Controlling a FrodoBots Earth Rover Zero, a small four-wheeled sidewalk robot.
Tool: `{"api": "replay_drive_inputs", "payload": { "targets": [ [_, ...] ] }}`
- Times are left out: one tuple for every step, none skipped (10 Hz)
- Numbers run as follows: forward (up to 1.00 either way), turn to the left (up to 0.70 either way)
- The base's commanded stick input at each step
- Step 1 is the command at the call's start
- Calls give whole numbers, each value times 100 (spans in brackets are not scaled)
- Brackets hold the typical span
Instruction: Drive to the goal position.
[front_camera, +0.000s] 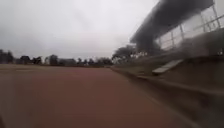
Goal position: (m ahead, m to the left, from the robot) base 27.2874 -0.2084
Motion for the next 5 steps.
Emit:
{"api": "replay_drive_inputs", "payload": {
  "targets": [
    [100,0],
    [100,0],
    [100,0],
    [100,0],
    [100,0]
  ]
}}
